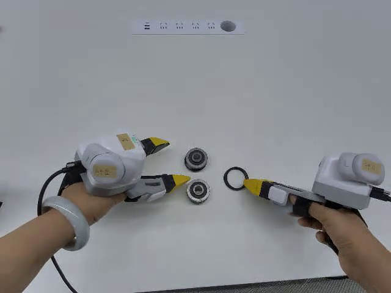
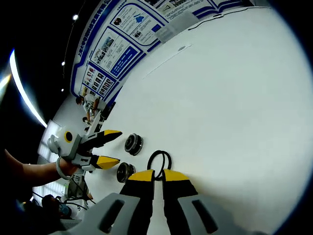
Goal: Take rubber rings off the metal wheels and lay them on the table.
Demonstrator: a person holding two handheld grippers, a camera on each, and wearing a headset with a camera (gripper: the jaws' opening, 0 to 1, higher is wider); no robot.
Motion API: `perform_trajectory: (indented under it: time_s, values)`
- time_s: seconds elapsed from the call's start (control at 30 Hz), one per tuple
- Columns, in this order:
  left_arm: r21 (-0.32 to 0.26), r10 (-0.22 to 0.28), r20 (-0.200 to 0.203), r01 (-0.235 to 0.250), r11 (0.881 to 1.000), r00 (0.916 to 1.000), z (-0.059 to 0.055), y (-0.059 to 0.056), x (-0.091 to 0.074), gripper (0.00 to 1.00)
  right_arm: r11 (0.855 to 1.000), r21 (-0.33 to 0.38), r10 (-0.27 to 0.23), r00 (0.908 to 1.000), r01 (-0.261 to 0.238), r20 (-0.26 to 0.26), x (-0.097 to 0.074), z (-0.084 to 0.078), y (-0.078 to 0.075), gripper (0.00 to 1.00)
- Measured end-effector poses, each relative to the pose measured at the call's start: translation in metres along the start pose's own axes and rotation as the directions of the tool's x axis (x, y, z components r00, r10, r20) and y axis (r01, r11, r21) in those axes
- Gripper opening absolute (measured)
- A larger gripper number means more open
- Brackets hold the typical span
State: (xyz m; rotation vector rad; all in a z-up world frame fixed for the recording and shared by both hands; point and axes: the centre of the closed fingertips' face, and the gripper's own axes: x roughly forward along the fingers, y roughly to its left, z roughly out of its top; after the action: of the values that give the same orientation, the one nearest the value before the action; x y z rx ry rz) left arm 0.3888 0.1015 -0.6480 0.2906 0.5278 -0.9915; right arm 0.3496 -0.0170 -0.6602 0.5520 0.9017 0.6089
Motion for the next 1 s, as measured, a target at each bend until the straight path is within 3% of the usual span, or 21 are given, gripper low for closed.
perform_trajectory:
  time_s: [0.43, 0.7, 1.0]
  values:
    - [0.001, 0.002, 0.002, -0.002, 1.0, 1.0, -0.001, 0.001, 0.0, 0.49, 0.997, -0.074, -0.025, 0.9997, 0.025, 0.004, -0.004, 0.005, -0.012, 0.16]
    - [0.003, 0.004, 0.006, -0.004, 1.0, 1.0, 0.001, 0.001, 0.0, 0.48, 0.995, -0.096, -0.018, 0.9995, 0.021, 0.025, -0.003, 0.016, -0.006, 0.17]
    - [0.01, -0.001, 0.012, 0.001, 1.0, 0.9999, 0.008, -0.001, 0.004, 0.41, 0.995, -0.097, -0.01, 0.9999, 0.011, 0.014, 0.001, 0.015, -0.003, 0.18]
